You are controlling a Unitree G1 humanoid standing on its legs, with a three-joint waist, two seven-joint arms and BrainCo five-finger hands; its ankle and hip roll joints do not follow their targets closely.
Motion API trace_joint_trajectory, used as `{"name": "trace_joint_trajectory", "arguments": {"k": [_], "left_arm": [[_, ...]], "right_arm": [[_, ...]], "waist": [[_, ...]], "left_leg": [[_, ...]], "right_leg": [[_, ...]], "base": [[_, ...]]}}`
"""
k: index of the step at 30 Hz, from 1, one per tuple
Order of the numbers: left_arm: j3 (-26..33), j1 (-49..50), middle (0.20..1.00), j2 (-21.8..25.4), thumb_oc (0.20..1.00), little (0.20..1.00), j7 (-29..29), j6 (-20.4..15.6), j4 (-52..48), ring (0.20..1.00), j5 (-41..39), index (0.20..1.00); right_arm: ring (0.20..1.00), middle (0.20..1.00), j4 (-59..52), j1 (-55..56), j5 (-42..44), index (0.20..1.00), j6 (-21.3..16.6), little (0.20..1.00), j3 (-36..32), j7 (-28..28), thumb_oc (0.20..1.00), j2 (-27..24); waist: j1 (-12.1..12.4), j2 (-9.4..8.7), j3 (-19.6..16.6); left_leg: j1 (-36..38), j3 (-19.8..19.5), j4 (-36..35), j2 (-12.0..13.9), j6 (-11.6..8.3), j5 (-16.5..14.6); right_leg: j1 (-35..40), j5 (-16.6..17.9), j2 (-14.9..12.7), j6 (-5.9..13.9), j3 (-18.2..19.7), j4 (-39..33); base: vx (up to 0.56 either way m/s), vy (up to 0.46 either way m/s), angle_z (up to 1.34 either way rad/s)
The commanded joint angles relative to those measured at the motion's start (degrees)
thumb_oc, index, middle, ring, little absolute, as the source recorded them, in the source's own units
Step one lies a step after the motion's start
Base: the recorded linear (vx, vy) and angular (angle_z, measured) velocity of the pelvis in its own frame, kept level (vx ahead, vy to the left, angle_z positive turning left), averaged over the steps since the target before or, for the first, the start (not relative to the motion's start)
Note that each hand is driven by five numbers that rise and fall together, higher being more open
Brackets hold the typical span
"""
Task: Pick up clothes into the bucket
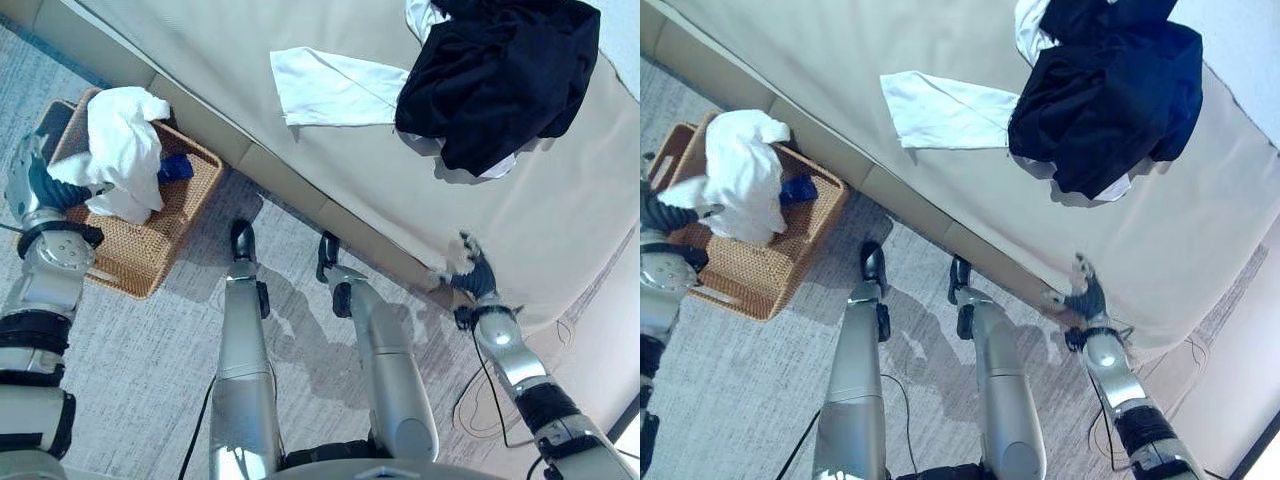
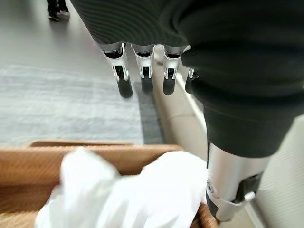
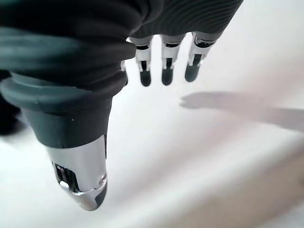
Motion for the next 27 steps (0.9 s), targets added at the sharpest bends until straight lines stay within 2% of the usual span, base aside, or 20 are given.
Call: {"name": "trace_joint_trajectory", "arguments": {"k": [1,7,14,20,22,23,24,26,27], "left_arm": [[5.9,3.7,1.0,-1.2,1.0,1.0,1.2,0.7,-1.1,1.0,3.6,1.0],[7.6,7.6,1.0,-6.3,1.0,1.0,1.0,1.1,-1.4,1.0,3.6,1.0],[6.9,11.4,1.0,-14.7,1.0,1.0,1.5,-0.4,2.6,1.0,-0.4,1.0],[2.9,14.2,1.0,-24.4,1.0,1.0,1.2,-5.0,2.2,1.0,-9.1,1.0],[0.7,14.9,1.0,-27.7,1.0,1.0,0.6,-6.3,2.1,1.0,-12.7,1.0],[-1.8,15.6,1.0,-30.0,1.0,1.0,-1.7,-7.1,2.4,1.0,-14.8,1.0],[-1.8,15.6,1.0,-30.1,1.0,1.0,-1.7,-7.2,2.4,1.0,-14.9,1.0],[-4.6,16.2,1.0,-31.8,1.0,1.0,-3.2,-7.7,2.5,1.0,-15.4,1.0],[-7.2,16.2,1.0,-32.2,1.0,1.0,-4.5,-7.7,3.0,1.0,-14.9,1.0]], "right_arm": [[1.0,1.0,-9.1,-0.3,-4.3,1.0,-4.1,1.0,-8.1,-7.3,1.0,-3.6],[1.0,1.0,-11.2,-3.3,-3.5,1.0,-4.1,1.0,-13.2,-10.7,1.0,-4.9],[1.0,1.0,-8.7,-9.5,-4.2,1.0,-2.5,1.0,-16.7,-14.9,1.0,-9.7],[1.0,1.0,4.7,-17.3,-1.7,1.0,1.6,1.0,-15.4,-16.2,1.0,-18.2],[1.0,1.0,12.0,-20.5,3.9,1.0,1.4,1.0,-13.2,-15.3,1.0,-18.6],[1.0,1.0,19.2,-24.8,7.2,1.0,2.3,1.0,-10.0,-13.6,1.0,-20.4],[1.0,1.0,19.7,-25.2,7.4,1.0,2.1,1.0,-9.6,-13.5,1.0,-20.7],[1.0,1.0,26.8,-28.9,9.1,1.0,3.4,1.0,-6.5,-11.9,1.0,-21.9],[1.0,1.0,31.6,-32.3,9.1,1.0,4.7,1.0,-3.6,-10.5,1.0,-22.8]], "waist": [[1.8,-2.41,-0.8],[2.7,-0.88,-0.8],[4.5,2.13,-0.8],[7.0,4.82,-0.8],[7.8,6.06,-0.8],[8.6,7.45,-0.8],[8.4,7.58,-0.8],[9.1,9.09,-0.8],[9.6,10.41,-0.8]], "left_leg": [[2.9,-0.5,3.8,-2.0,1.31,-6.5],[4.6,-0.4,2.6,-2.7,1.38,-6.1],[7.3,-0.3,0.5,-4.0,1.51,-5.3],[10.5,-1.0,-4.6,-5.9,0.95,-2.5],[11.8,-1.5,-6.7,-6.4,0.66,-1.3],[13.2,-2.1,-9.3,-6.8,0.24,0.1],[13.3,-2.1,-9.4,-6.8,0.23,0.2],[14.3,-2.7,-11.7,-7.1,-0.23,1.8],[15.1,-2.8,-14.0,-7.0,-0.68,3.2]], "right_leg": [[3.2,4.4,-3.5,5.41,0.2,-7.1],[4.2,3.8,-4.1,5.25,0.3,-6.6],[5.6,2.1,-5.5,4.79,0.5,-4.0],[7.3,0.6,-7.4,4.28,-0.2,-2.5],[8.1,0.2,-8.2,4.1,-0.8,-2.2],[8.9,-0.4,-8.8,3.85,-1.6,-2.0],[9.0,-0.4,-8.9,3.84,-1.7,-2.0],[9.1,-1.1,-9.2,3.49,-2.3,-1.3],[9.1,-1.8,-9.4,3.12,-2.7,-0.8]], "base": [[0.0,0.002,-0.04],[0.0,0.001,0.03],[0.01,-0.007,0.04],[0.01,-0.053,0.2],[0.01,-0.133,0.36],[0.01,-0.118,0.3],[0.01,-0.1,0.44],[0.01,-0.093,0.39],[0.01,-0.085,0.2]]}}
